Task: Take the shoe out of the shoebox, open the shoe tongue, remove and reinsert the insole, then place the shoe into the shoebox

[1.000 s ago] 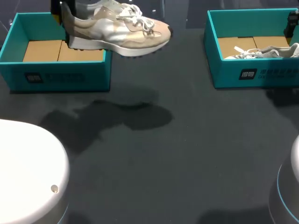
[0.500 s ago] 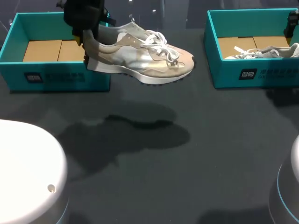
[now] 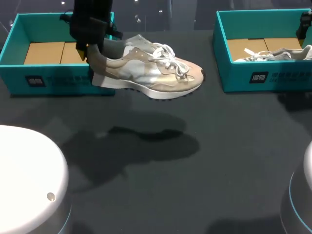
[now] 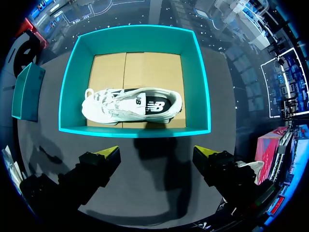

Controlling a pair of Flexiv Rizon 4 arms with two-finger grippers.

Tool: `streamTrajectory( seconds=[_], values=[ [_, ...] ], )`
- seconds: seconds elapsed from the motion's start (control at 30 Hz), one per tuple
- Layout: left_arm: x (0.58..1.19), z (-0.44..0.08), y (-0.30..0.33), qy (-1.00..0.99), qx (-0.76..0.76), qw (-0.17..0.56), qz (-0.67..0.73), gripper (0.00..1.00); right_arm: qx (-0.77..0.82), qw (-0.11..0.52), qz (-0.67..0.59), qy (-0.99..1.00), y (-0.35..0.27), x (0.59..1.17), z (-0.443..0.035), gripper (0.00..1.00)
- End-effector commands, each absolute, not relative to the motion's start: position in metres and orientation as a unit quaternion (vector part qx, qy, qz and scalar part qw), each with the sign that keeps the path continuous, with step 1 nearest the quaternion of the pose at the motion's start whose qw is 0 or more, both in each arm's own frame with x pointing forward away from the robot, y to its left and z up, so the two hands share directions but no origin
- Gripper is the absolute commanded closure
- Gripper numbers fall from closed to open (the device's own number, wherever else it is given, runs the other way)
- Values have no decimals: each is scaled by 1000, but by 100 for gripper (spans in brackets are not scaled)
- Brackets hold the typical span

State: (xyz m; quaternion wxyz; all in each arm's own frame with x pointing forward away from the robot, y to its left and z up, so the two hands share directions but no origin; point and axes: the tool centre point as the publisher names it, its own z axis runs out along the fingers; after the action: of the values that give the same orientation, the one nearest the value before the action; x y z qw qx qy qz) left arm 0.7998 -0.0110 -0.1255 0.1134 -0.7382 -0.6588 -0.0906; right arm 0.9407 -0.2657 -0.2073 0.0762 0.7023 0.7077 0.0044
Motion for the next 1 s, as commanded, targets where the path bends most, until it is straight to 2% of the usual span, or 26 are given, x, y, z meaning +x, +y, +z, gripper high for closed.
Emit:
streamTrajectory(
  seconds=[0.03, 0.43, 1.0],
  values=[
    [784, -148, -42, -670, -722, 132, -112, 100, 703, 77, 4, 707, -265, 940, -207, 0],
    [743, -216, -102, -686, -707, 146, -88, 100, 703, 77, 4, 707, -265, 940, -207, 0],
    [698, -289, -139, -686, -711, 87, -130, 100, 703, 77, 4, 707, -265, 940, -207, 0]
  ],
)
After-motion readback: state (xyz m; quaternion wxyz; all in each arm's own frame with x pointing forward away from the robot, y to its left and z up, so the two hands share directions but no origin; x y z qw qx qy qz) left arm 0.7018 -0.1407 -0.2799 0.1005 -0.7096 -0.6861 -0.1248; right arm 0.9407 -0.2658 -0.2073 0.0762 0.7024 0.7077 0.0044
